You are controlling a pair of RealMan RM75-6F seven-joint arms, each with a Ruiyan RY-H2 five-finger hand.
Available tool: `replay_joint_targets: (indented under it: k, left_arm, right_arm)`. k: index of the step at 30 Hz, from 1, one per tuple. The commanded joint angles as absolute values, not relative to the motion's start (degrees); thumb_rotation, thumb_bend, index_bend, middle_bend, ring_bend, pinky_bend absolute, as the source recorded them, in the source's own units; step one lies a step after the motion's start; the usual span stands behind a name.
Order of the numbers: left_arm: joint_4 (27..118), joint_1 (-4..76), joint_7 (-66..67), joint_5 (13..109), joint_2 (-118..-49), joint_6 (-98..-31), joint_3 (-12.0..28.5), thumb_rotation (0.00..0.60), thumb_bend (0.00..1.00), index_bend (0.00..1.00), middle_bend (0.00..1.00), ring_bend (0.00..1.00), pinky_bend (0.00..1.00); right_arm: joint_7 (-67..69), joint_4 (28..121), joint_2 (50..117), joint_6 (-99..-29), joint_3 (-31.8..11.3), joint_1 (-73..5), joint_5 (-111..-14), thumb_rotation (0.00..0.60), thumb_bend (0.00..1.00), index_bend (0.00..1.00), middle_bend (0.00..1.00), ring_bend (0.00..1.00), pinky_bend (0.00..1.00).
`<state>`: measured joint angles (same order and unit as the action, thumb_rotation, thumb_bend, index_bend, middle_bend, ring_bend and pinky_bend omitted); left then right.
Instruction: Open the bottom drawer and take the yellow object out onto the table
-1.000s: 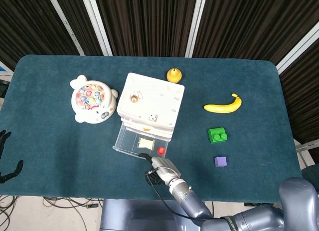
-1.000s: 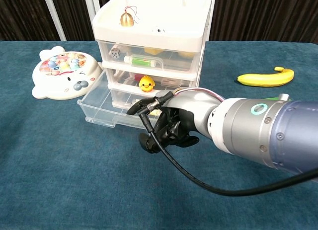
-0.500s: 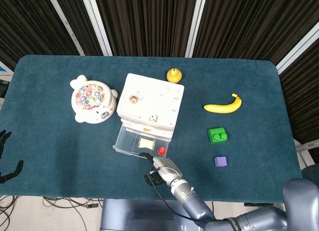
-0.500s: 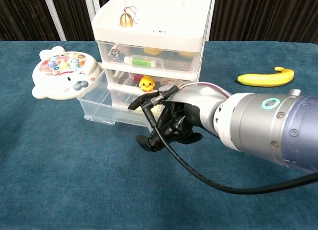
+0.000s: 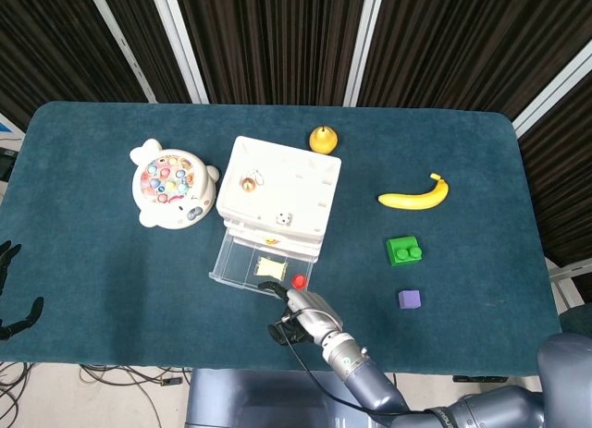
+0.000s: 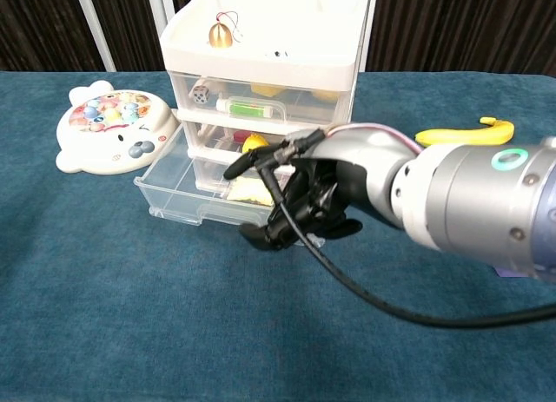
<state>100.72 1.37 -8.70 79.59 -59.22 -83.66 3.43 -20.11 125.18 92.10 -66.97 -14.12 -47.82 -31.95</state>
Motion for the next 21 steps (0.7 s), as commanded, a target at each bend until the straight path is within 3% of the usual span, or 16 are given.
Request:
replay_joint_targets:
  k: [1, 11, 14, 21]
  left_arm:
    - [100.73, 1.38, -8.69, 79.56, -59.22, -83.63, 3.43, 0.600, 0.37, 0.03, 0.00, 0.00, 0.00]
    - [100.81, 1.34, -8.97, 79.67, -59.16, -83.74, 3.44, 0.600, 0.37, 0.03, 0.00, 0.00, 0.00]
    - [100.89, 1.38, -8.77, 79.62, -59.18, -83.60, 3.39, 0.600, 0.37, 0.03, 0.00, 0.00, 0.00]
    - [100.86, 1.35, -8.88, 79.47, -59.12, -83.62, 3.46, 0.600, 0.37, 0.03, 0.00, 0.00, 0.00]
  right_arm:
    - [-20.54, 125.75, 90.93, -67.68, -15.00, -47.93, -32.97, 0.600, 0.45, 0.18, 1.00, 1.00, 1.00]
    - [-30.35, 124.38, 85.20, -68.89, -17.46, -53.09, -28.39, 0.600, 0.27, 0.29, 1.00, 1.00, 1.00]
    - [-38.58, 122.63, 85.13, -70.39, -18.22, -58.28, -21.27, 0.600, 0.25, 0.32, 1.00, 1.00, 1.00]
    - [-43.70, 119.90, 87.22, -72.50, -21.71, -64.53, -11.11, 0.600, 0.25, 0.34, 1.00, 1.00, 1.00]
